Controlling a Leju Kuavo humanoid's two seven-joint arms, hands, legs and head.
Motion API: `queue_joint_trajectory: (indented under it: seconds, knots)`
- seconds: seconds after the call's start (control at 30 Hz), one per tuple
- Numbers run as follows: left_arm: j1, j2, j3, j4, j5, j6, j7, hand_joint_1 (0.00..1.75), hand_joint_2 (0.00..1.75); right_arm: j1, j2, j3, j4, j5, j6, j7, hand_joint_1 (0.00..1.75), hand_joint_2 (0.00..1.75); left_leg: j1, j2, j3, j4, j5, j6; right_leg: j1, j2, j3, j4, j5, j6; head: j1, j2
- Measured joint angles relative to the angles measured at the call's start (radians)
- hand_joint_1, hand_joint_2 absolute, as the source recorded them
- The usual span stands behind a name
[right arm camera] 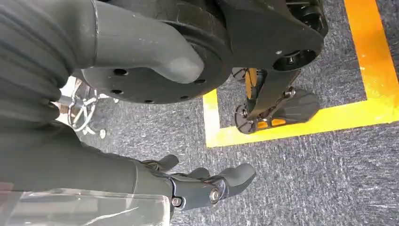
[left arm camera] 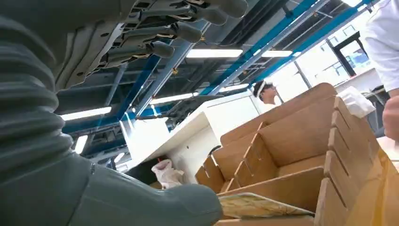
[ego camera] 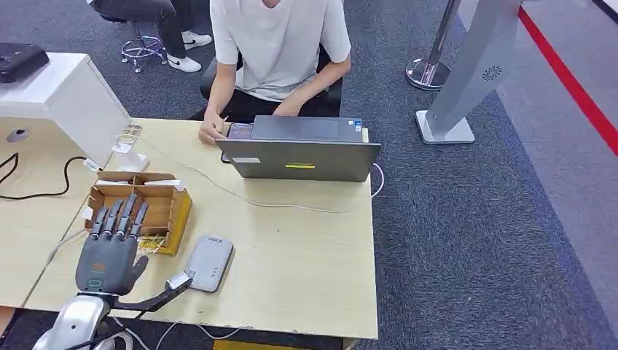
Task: Pass the card to the sensor for recognition and then transmit it.
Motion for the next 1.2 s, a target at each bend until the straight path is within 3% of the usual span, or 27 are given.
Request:
queue_joint_trajectory:
  seconds: [0.5, 0.53, 0.77, 1.2]
  knots:
    - [-0.035, -0.008, 0.029, 0.095, 0.001, -0.024, 0.018, 0.0, 1.75, 0.0, -0.002, 0.022, 0.0, -0.005, 0.002, 0.002, 0.0, 1.75, 0.0, 0.0, 0.0, 0.0, 0.0, 0.0, 0.0, 0.0, 0.0, 0.0, 0.0, 0.0, 0.0, 0.0]
    - [-0.038, -0.008, 0.032, 0.101, 0.0, -0.022, 0.018, 1.75, 1.75, 0.0, -0.002, 0.022, 0.0, -0.005, 0.002, 0.002, 0.0, 1.75, 0.0, 0.0, 0.0, 0.0, 0.0, 0.0, 0.0, 0.0, 0.0, 0.0, 0.0, 0.0, 0.0, 0.0]
    - [-0.042, -0.008, 0.035, 0.127, 0.009, 0.03, -0.011, 1.75, 1.75, 0.0, -0.003, 0.032, 0.0, -0.01, 0.002, -0.001, 0.0, 1.75, 0.0, 0.0, 0.0, 0.0, 0.0, 0.0, 0.0, 0.0, 0.0, 0.0, 0.0, 0.0, 0.0, 0.0]
    - [-0.042, -0.011, 0.051, 0.147, 0.021, 0.042, -0.034, 1.75, 1.75, 0.0, -0.005, 0.045, 0.0, -0.014, 0.003, -0.003, 0.0, 1.75, 0.0, 0.0, 0.0, 0.0, 0.0, 0.0, 0.0, 0.0, 0.0, 0.0, 0.0, 0.0, 0.0, 0.0]
